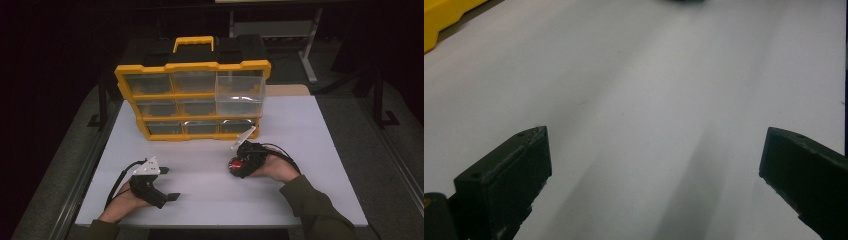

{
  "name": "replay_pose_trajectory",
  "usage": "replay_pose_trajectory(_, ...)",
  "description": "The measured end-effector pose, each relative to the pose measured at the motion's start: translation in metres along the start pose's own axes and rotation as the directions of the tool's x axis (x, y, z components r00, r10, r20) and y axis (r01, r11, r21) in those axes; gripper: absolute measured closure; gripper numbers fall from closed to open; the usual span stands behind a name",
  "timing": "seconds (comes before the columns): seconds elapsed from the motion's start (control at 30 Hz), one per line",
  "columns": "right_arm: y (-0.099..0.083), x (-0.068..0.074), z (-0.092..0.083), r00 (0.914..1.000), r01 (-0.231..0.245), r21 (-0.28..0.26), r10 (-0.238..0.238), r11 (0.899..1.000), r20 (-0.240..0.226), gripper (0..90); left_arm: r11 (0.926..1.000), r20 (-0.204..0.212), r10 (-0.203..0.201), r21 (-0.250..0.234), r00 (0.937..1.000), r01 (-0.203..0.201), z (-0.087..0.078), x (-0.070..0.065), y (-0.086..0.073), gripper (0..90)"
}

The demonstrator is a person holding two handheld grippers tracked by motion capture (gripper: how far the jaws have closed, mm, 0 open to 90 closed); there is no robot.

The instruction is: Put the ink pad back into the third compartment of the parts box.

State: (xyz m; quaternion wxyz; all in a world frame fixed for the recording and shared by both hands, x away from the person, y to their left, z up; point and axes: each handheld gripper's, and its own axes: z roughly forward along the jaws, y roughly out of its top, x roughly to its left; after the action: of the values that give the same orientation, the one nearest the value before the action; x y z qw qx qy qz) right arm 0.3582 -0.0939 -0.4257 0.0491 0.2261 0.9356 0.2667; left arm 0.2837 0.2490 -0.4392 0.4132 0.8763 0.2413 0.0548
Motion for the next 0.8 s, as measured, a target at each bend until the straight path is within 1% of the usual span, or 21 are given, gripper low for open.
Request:
replay_pose_trajectory(0.03,-0.001,0.000,-0.002,1.0000,-0.009,-0.001,0.009,1.000,-0.001,28.7,1.0000,-0.001,0.001,0.000,1.0000,-0.001,0.000,0.000,0.000,0.0)
replay_pose_trajectory(0.1,-0.004,-0.002,-0.006,1.0000,-0.003,-0.004,0.003,1.000,0.001,28.7,1.0000,-0.001,0.001,0.000,1.0000,-0.001,0.000,0.000,0.000,0.0)
replay_pose_trajectory(0.13,-0.006,-0.002,-0.008,1.0000,-0.009,-0.002,0.009,1.000,0.002,28.7,1.0000,-0.001,0.000,0.000,1.0000,0.000,0.000,0.000,0.000,0.0)
replay_pose_trajectory(0.2,-0.007,-0.003,-0.011,1.0000,-0.006,-0.007,0.006,1.000,0.001,28.7,1.0000,-0.002,-0.001,-0.002,1.0000,0.001,0.000,0.000,0.000,0.0)
replay_pose_trajectory(0.37,-0.013,-0.006,-0.019,0.9997,-0.026,-0.016,0.026,1.000,0.001,28.7,1.0000,-0.004,-0.003,-0.003,1.0000,0.003,-0.001,0.000,0.000,0.0)
replay_pose_trajectory(0.4,-0.014,-0.007,-0.021,0.9996,-0.026,-0.017,0.026,1.000,0.004,28.7,1.0000,-0.004,-0.002,-0.004,1.0000,0.002,-0.001,0.000,0.000,0.0)
replay_pose_trajectory(0.43,-0.015,-0.009,-0.022,0.9999,-0.013,-0.014,0.014,1.000,0.008,28.7,1.0000,-0.005,-0.001,-0.004,1.0000,0.001,-0.001,0.000,0.000,0.0)
replay_pose_trajectory(0.47,-0.016,-0.009,-0.024,0.9997,-0.026,-0.019,0.026,0.999,0.003,28.7,1.0000,-0.005,-0.001,-0.003,1.0000,0.001,-0.001,0.000,0.000,0.0)
replay_pose_trajectory(0.6,-0.021,-0.011,-0.029,0.9991,-0.042,-0.020,0.042,0.999,0.004,28.7,1.0000,-0.007,0.001,-0.004,1.0000,-0.001,-0.002,0.001,0.000,0.0)
replay_pose_trajectory(0.8,-0.028,-0.016,-0.036,0.9985,-0.053,-0.020,0.053,0.998,0.016,28.7,1.0000,-0.011,-0.002,-0.005,0.9999,0.002,-0.002,0.001,-0.001,0.0)
